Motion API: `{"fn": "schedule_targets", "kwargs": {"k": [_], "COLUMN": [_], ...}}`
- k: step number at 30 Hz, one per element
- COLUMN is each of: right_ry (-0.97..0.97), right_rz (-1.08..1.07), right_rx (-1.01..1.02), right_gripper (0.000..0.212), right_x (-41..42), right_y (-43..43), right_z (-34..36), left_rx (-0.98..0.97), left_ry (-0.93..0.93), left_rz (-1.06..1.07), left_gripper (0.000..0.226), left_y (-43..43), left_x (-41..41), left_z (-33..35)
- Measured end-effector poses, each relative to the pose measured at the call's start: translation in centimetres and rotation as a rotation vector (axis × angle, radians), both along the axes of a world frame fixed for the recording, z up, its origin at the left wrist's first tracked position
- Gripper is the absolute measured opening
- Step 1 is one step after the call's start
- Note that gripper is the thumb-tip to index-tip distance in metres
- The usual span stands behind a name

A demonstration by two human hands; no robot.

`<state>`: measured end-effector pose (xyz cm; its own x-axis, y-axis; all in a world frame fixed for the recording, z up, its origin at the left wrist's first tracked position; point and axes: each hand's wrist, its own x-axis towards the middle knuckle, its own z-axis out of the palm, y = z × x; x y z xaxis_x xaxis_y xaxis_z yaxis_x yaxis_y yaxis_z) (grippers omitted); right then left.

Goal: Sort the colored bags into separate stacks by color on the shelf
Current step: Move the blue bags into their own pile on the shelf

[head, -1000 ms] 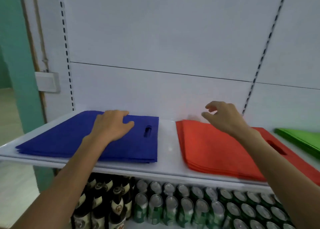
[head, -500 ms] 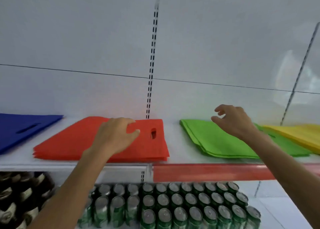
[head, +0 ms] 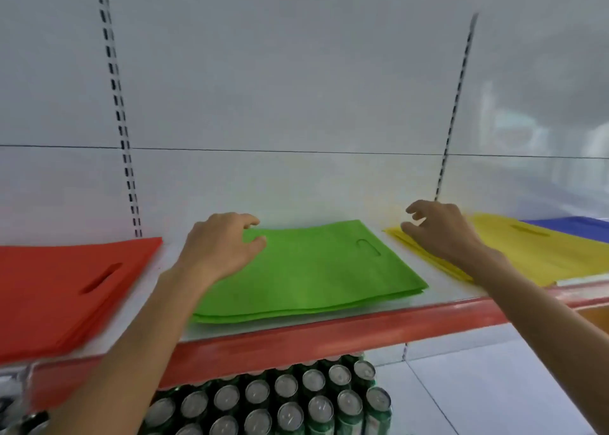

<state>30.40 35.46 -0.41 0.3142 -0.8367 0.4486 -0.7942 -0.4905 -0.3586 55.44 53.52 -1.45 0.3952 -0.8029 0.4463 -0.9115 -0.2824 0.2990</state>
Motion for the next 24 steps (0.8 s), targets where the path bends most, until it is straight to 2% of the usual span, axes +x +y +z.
{"fn": "schedule_targets", "kwargs": {"k": [6, 13, 20, 24], "right_ry": [-0.046, 0.046, 0.037, 0.126], "right_rz": [-0.03, -0.032, -0.029, -0.067], "right_rx": [-0.028, 0.018, -0.003, -0.001], "right_gripper": [0.035, 0.035, 0.036, 0.037], "right_x": [-11.8, -25.0, -32.6, -38.2], "right_y": [-7.0, -15.0, -21.8, -25.9], "right_z": [-1.8, -2.5, -1.0, -0.8], "left_rx": [-0.037, -0.024, 0.051, 0.054], "left_ry": [-0.008, 0.053, -0.09, -0.093], "left_rz": [-0.042, -0.102, -0.178, -0.234], "left_gripper": [0.043, 0.042, 0.046, 0.045], "left_y": [-7.7, -16.6, -25.0, -30.5], "left_x": [-10.8, -25.7, -36.4, -41.9], "left_z": [-0.7, -0.8, 0.1, 0.5]}}
